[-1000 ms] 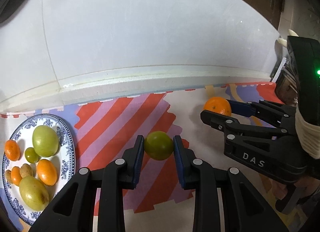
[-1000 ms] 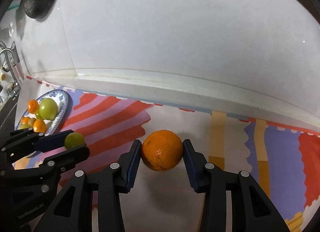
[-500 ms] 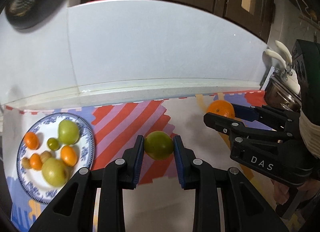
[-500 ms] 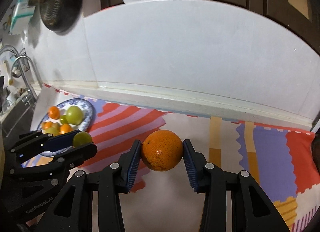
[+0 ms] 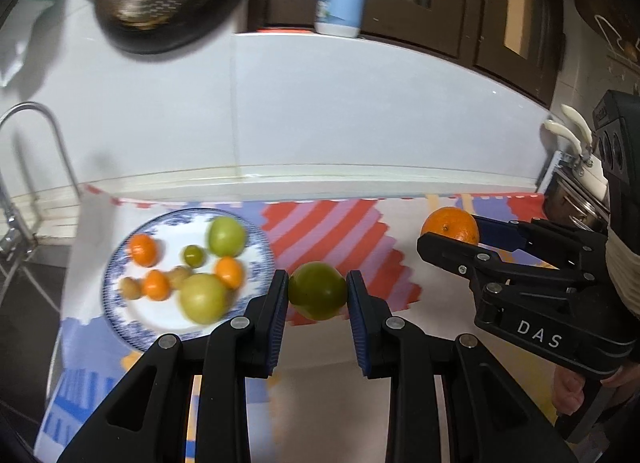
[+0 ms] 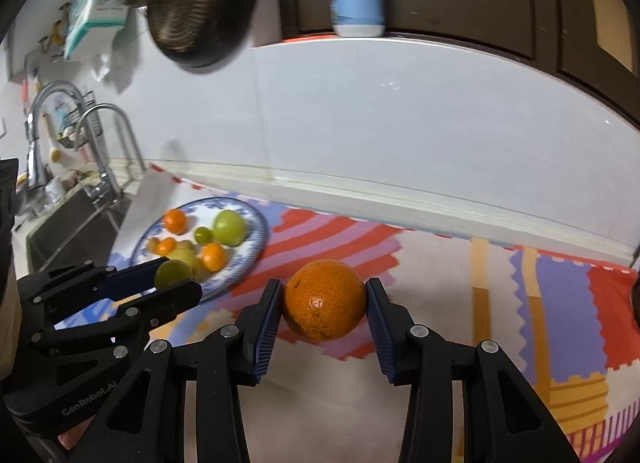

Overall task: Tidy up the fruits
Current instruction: 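Carry the green fruit and orange with both grippers over the plate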

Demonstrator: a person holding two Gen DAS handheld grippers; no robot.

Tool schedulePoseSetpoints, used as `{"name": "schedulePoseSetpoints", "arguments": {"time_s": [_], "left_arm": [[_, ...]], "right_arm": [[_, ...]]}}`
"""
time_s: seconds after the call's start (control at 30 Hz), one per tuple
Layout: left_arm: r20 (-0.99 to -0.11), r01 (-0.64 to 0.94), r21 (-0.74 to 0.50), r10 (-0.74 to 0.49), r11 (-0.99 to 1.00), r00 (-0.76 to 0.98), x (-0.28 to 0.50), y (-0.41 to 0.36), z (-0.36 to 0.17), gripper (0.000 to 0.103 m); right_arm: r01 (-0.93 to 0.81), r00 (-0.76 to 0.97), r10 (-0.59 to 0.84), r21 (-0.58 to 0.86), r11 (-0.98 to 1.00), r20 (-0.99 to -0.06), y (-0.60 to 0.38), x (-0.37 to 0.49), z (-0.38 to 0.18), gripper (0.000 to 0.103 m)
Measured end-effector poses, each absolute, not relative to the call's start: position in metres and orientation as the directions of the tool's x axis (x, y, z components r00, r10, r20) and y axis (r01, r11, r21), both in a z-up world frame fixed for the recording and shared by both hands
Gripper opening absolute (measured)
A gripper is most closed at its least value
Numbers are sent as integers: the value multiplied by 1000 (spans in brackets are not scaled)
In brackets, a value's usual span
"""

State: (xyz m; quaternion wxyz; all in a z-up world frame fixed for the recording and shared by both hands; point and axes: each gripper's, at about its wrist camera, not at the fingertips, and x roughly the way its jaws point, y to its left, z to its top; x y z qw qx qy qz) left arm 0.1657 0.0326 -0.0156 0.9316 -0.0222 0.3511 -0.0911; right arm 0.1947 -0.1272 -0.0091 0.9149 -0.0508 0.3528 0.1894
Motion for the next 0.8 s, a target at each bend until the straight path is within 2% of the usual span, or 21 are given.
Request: {"name": "schedulePoseSetpoints", "arguments": {"time_s": [0.5,0.8], "left_arm": [[-624,72,-56,-91,996,776,161,122,-8,29],[-647,61,-51,-80,997,758,188,159,-26,29]], "right_arm": [[-499,637,412,59,865,-651,-30,202,-7,43],[-537,596,433,65,841,-676,15,229,-20,43]]}}
